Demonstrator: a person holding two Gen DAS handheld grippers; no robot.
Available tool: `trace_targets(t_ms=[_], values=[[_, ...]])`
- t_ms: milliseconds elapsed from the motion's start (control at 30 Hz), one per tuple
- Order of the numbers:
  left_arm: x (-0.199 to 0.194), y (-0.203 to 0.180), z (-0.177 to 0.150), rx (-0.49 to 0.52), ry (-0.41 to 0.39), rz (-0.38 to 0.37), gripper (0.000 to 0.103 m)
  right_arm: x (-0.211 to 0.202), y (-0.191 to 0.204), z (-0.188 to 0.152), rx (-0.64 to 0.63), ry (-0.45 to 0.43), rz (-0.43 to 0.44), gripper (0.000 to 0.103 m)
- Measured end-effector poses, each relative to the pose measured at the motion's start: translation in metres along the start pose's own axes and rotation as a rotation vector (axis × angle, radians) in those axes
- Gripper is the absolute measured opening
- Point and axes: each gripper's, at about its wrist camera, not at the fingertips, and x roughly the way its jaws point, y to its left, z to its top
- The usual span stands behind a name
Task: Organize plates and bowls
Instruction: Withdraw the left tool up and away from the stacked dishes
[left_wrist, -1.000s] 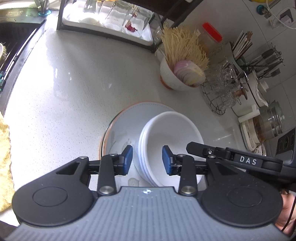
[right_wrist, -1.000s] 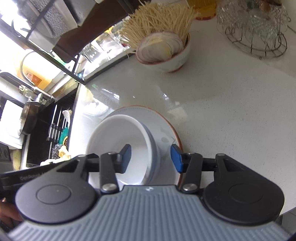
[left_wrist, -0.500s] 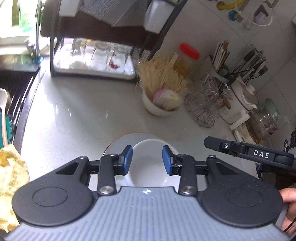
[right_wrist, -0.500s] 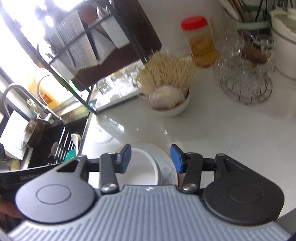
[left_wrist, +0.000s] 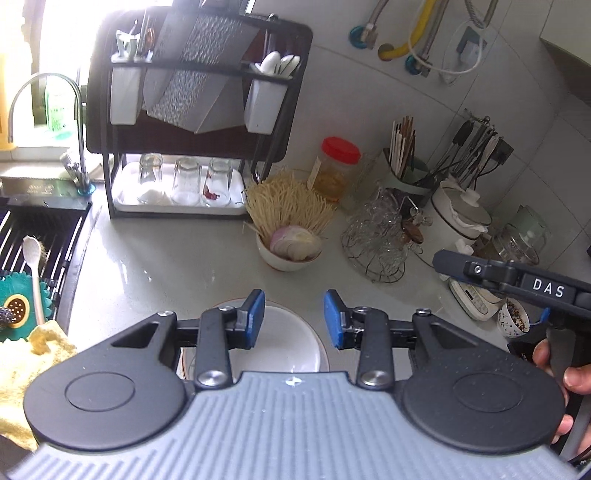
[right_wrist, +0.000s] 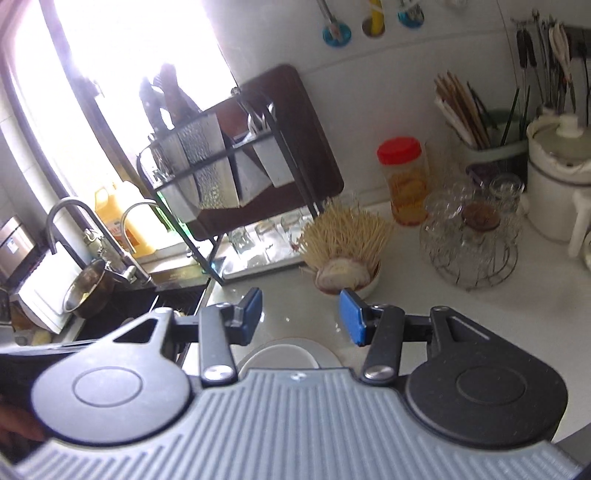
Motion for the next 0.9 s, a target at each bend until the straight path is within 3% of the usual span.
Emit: trace_targets(t_ms=[300, 900], values=[[-0.051, -0.042, -0.035, 0.027, -0.064, 0.037, 0.046, -0.062, 0.007, -0.018, -0.055, -0.087, 0.005, 0.051], [-0.131, -0.080, -0.120, 0.018, -0.094, 0.119, 0.047, -0.139, 0.015, -0.081, -0.091, -0.073, 0.009, 0.051]])
